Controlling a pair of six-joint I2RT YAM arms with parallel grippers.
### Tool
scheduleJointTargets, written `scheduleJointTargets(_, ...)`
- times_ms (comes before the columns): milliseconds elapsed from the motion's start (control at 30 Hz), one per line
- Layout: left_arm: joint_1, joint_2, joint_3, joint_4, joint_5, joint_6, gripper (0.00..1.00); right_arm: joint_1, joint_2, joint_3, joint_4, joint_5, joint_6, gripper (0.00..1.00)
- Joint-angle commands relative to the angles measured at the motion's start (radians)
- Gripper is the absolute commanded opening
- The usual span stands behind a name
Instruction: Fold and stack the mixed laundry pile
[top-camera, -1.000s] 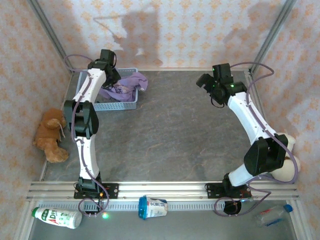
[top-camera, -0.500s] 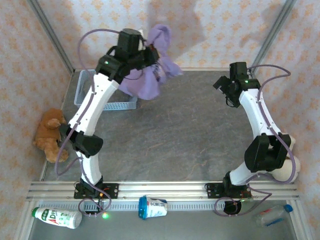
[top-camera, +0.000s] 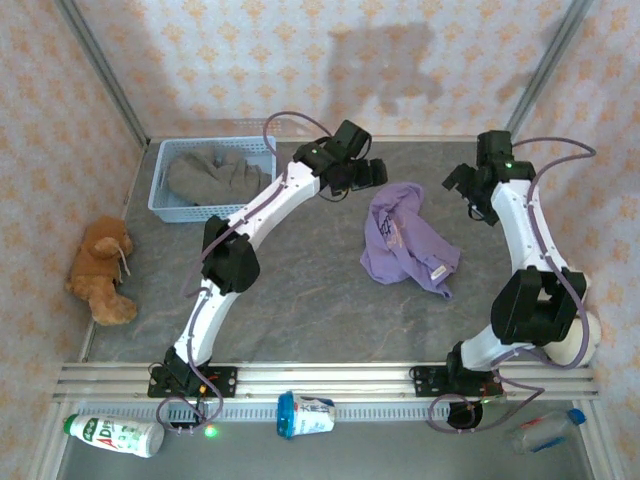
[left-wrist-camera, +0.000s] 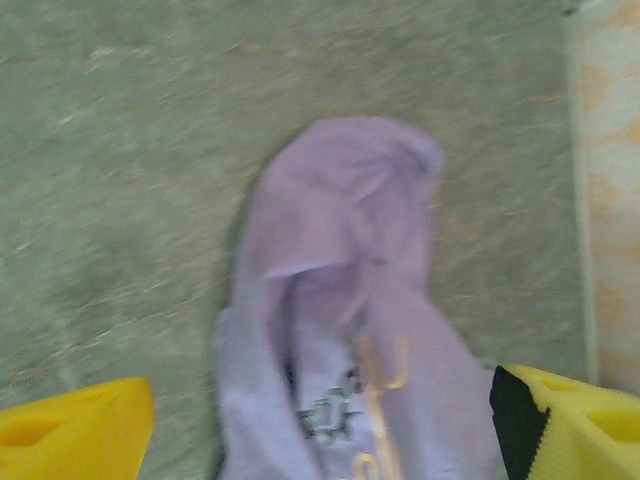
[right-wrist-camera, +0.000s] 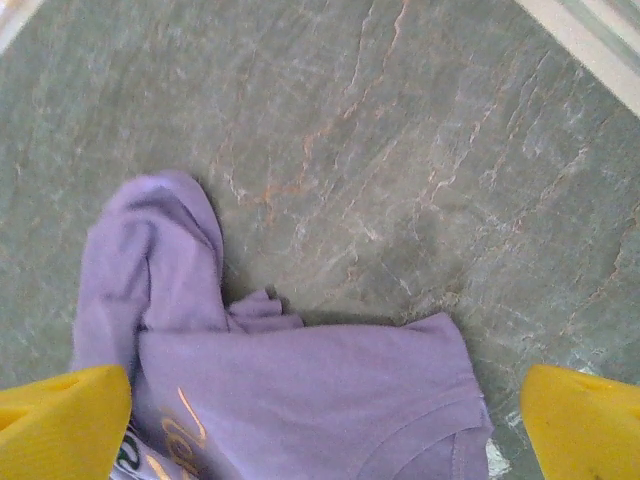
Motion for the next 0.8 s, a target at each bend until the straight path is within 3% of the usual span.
scheduleJointTargets(0, 0.018, -0.111, -0.113, 0.027, -0.061, -0.013, 0.88, 0.007, -0.074, -0.086, 0.003, -0.096, -0.065, 0.97)
scheduleJointTargets(133, 0.056, -0.139, -0.293, 0.116, -0.056, -0.031, 0.88, 0.062, -0.116, -0.218, 0.052, -0.185, -0.062, 0.94)
scheduleJointTargets(367, 0.155, -0.166, -0.448, 0.117, -0.128, -0.013, 0.87, 0.201, -0.111, -0.372, 0.150, -0.265, -0.028, 0.91)
scheduleJointTargets(467, 0.200, -0.185, -0.487, 0.080, -0.187, -0.011, 0.87, 0.240, -0.090, -0.394, 0.209, -0.288, 0.001, 0.84)
scheduleJointTargets(633, 0.269, -0.233, -0.556, 0.024, -0.296, -0.022, 0.86, 0.340, 0.024, -0.339, 0.246, -0.320, 0.001, 0.64)
scheduleJointTargets(767, 0.297, -0.273, -0.582, -0.017, -0.377, -0.016, 0.86, 0.408, 0.104, -0.278, 0.291, -0.364, 0.020, 0.59)
